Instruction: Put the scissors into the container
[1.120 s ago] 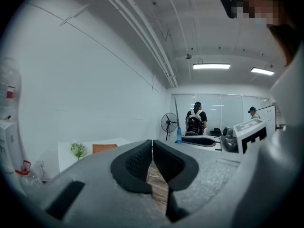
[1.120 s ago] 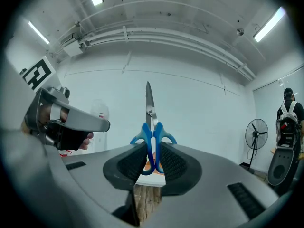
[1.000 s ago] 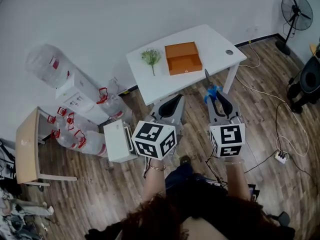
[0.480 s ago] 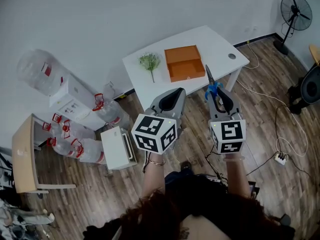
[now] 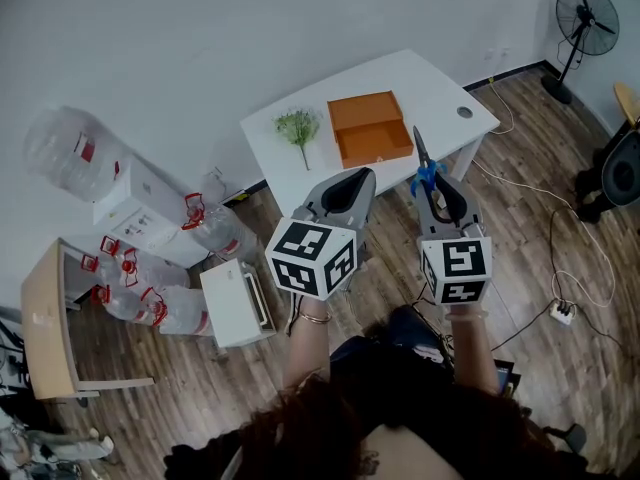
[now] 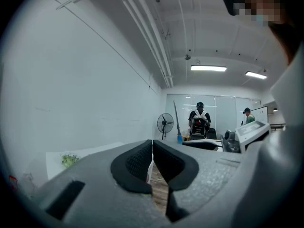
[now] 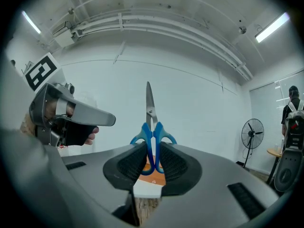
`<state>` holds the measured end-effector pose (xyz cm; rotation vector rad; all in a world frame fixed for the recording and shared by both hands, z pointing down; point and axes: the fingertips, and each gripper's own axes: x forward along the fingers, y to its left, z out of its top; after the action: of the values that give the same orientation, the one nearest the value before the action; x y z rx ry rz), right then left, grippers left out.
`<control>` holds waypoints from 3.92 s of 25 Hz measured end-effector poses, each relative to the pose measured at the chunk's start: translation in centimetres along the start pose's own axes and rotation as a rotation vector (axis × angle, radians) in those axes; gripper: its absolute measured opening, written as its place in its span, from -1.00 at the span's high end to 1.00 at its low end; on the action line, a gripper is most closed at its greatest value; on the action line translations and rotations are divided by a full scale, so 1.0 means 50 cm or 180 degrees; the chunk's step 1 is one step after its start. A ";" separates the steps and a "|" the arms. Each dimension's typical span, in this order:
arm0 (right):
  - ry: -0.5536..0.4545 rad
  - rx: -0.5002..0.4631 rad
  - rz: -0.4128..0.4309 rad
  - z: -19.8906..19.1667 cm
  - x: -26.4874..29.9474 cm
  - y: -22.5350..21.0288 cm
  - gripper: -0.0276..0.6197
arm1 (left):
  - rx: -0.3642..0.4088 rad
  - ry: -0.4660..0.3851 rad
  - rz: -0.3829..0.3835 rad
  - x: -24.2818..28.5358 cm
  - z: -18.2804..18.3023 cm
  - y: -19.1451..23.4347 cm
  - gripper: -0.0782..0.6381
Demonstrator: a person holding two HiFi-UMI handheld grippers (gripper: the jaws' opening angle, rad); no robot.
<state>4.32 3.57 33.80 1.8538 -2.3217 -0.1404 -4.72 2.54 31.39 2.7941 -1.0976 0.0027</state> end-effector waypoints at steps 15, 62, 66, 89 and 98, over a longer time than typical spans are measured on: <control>0.0058 -0.0016 0.0043 -0.027 0.136 -0.069 0.67 | -0.0023 0.0055 0.0057 0.125 -0.003 0.078 0.73; 0.0745 -0.1291 0.0760 -0.177 0.626 -0.150 0.67 | -0.0084 0.0057 0.0650 0.408 0.060 0.421 0.73; 0.0867 -0.1458 0.0827 -0.214 0.637 -0.138 0.67 | -0.0102 0.0088 0.0599 0.415 0.052 0.433 0.73; 0.1507 -0.2316 0.1530 -0.436 0.716 -0.080 0.67 | -0.0130 0.0162 0.0545 0.441 0.044 0.488 0.73; 0.1697 -0.2583 0.1836 -0.506 0.734 -0.050 0.67 | -0.0112 0.0191 0.0580 0.440 0.042 0.505 0.73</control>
<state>3.62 -31.97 60.83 0.7002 -1.8896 -0.3817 -5.78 -30.89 33.74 2.6352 -1.3191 0.0851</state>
